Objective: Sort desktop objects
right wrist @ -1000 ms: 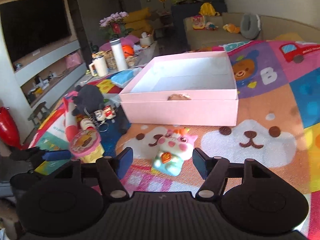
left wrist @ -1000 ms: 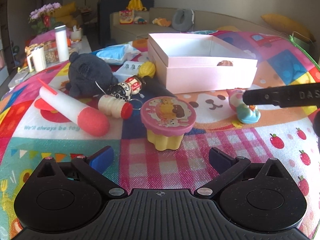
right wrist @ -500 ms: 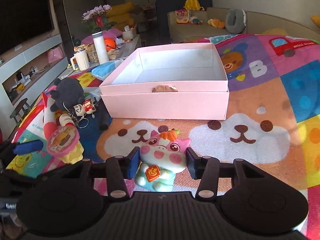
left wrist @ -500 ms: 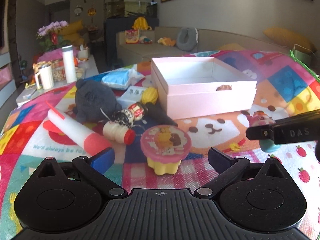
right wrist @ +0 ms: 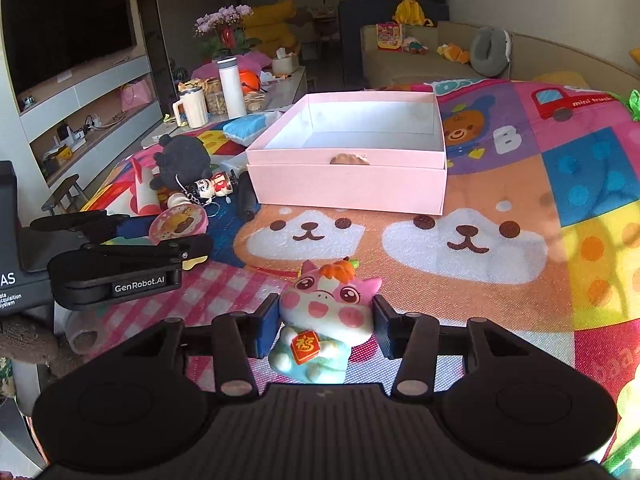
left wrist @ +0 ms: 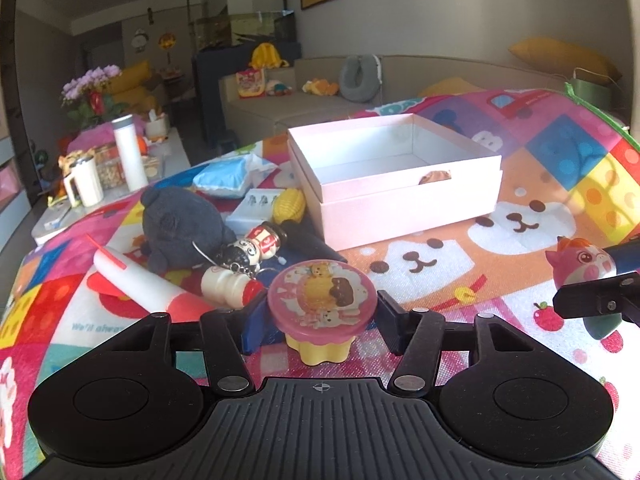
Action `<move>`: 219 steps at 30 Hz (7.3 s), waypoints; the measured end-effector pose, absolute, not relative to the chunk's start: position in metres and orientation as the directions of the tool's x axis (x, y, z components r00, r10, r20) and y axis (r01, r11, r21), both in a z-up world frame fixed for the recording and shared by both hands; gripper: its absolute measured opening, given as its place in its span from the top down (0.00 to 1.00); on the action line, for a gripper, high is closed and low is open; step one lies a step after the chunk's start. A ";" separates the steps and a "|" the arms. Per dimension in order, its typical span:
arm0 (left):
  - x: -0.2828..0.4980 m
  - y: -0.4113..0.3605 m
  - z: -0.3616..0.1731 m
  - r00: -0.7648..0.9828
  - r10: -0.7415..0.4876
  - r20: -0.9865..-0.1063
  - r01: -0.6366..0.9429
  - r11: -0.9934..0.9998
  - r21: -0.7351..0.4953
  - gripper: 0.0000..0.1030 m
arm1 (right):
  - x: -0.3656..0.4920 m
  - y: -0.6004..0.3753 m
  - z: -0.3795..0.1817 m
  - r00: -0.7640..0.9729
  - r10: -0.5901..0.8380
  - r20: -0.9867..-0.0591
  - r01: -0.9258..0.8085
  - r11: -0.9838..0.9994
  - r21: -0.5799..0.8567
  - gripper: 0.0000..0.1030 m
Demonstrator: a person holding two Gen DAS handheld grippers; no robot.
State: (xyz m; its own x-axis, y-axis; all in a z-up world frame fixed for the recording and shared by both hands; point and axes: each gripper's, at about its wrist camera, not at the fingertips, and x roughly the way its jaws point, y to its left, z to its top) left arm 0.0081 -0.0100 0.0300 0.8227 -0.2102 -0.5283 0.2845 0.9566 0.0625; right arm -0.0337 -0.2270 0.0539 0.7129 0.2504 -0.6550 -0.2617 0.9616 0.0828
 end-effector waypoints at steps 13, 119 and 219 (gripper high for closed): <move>0.053 -0.029 0.139 0.902 -0.361 -0.238 0.392 0.914 0.102 0.41 | 0.016 -0.239 0.165 0.881 0.260 -0.395 -0.263 0.964 0.046 0.54; 0.047 -0.010 0.043 0.680 -0.433 -0.591 0.464 0.879 -0.110 0.52 | 0.006 -0.212 -0.006 0.765 0.148 -0.627 -0.171 0.985 0.024 0.00; 0.028 -0.073 0.026 0.749 -0.337 -0.571 0.503 0.850 0.158 0.42 | 0.026 -0.263 0.028 0.767 0.160 -0.621 -0.059 0.982 0.180 0.62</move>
State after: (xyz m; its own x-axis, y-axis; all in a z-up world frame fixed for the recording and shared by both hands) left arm 0.0280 -0.0727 0.0262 0.7486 -0.3369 -0.5711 0.5029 0.8497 0.1580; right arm 0.0263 -0.2627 0.0276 0.7671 0.1603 -0.6211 -0.0592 0.9818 0.1803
